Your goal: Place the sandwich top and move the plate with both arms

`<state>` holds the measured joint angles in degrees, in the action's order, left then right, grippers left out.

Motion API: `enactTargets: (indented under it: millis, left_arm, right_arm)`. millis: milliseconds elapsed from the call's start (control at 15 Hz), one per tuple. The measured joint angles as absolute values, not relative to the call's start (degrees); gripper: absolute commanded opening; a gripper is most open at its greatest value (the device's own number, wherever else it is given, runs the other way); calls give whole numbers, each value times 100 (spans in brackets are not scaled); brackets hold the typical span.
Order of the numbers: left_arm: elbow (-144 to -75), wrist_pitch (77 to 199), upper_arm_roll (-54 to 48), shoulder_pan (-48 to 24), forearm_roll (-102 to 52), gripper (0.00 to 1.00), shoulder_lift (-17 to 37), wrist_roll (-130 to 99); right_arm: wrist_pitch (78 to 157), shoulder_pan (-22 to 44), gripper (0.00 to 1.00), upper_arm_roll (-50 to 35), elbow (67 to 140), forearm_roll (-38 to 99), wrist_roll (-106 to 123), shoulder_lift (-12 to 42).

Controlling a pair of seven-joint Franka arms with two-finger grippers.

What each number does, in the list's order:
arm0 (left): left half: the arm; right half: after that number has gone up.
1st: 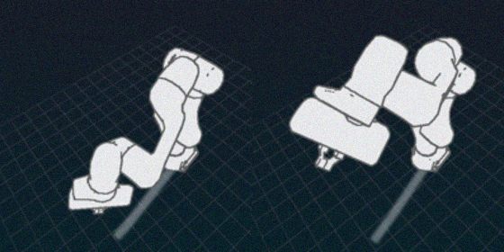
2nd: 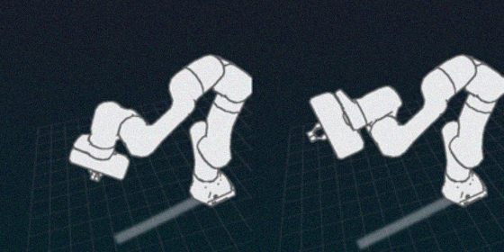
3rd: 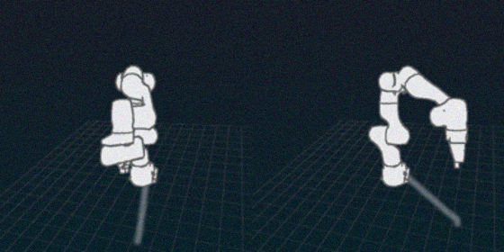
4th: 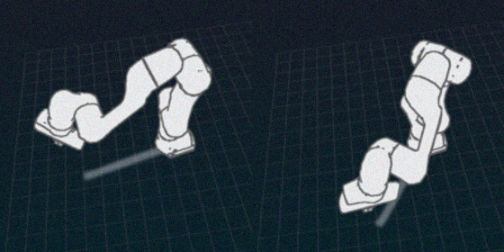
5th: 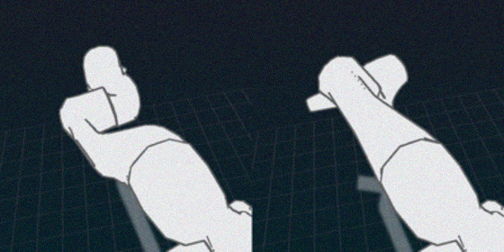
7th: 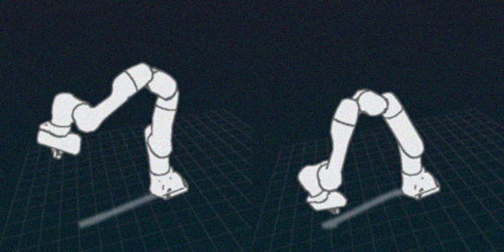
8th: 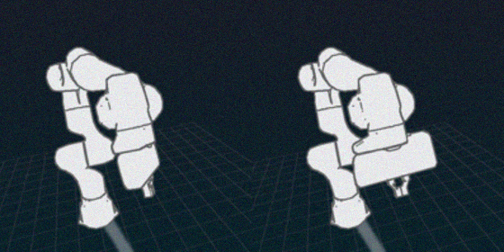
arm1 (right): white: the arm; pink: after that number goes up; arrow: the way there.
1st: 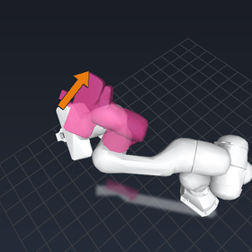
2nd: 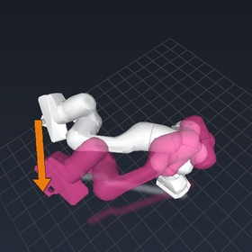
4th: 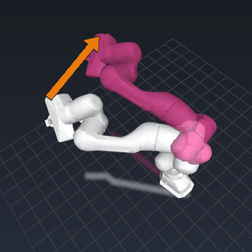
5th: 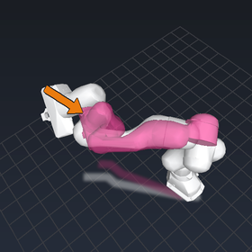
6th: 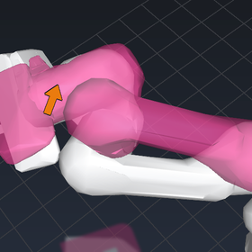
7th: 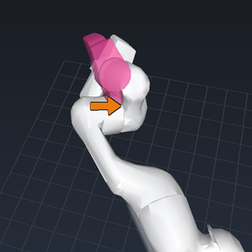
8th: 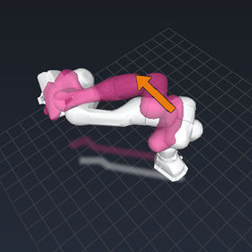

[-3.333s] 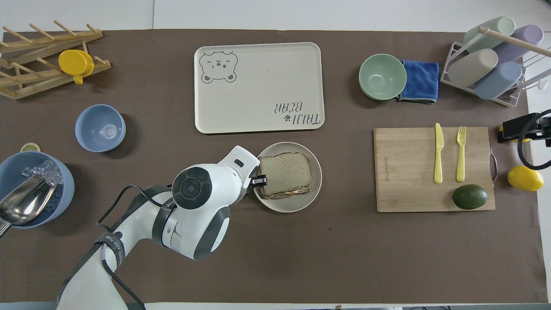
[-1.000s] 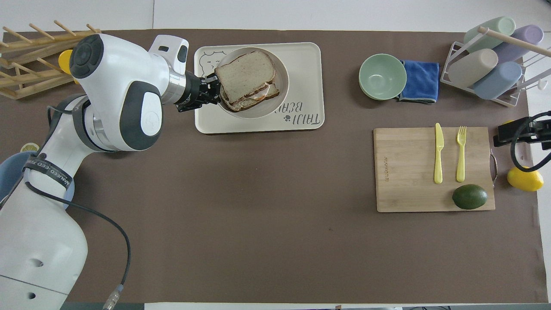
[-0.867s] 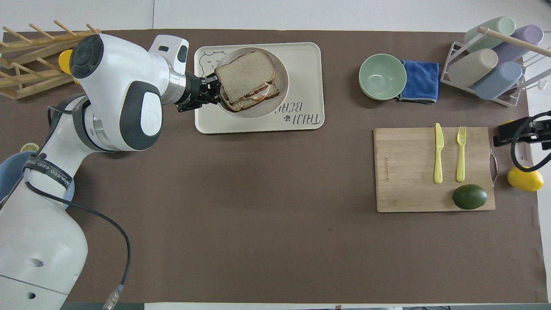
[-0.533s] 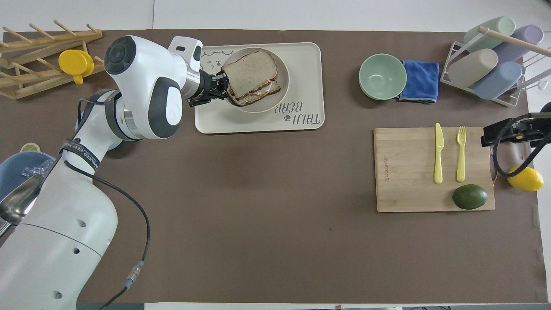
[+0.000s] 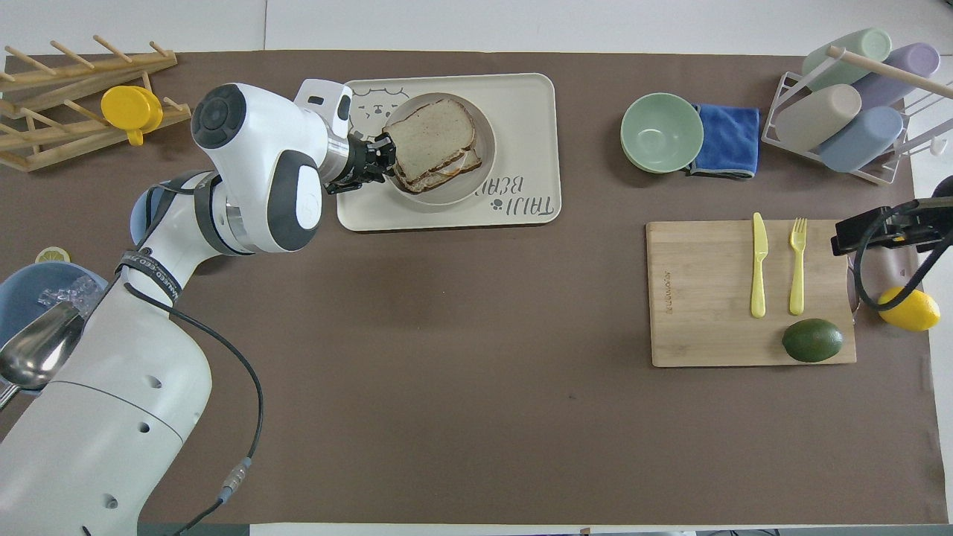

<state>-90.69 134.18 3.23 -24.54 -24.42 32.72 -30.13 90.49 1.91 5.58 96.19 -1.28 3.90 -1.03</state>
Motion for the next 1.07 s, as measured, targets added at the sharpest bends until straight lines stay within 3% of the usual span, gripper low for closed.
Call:
enactTargets:
  millis: [400, 1067]
  left_arm:
    - [-9044, 13266, 374, -2369, -2321, 100, 3087, -2966]
    - [-9024, 11956, 426, -1632, -1126, 100, 1891, -2885]
  right_arm:
    - [9049, 191, 100, 558, 9619, -127, 390, -103]
    - [9049, 191, 100, 558, 9619, -127, 390, -103]
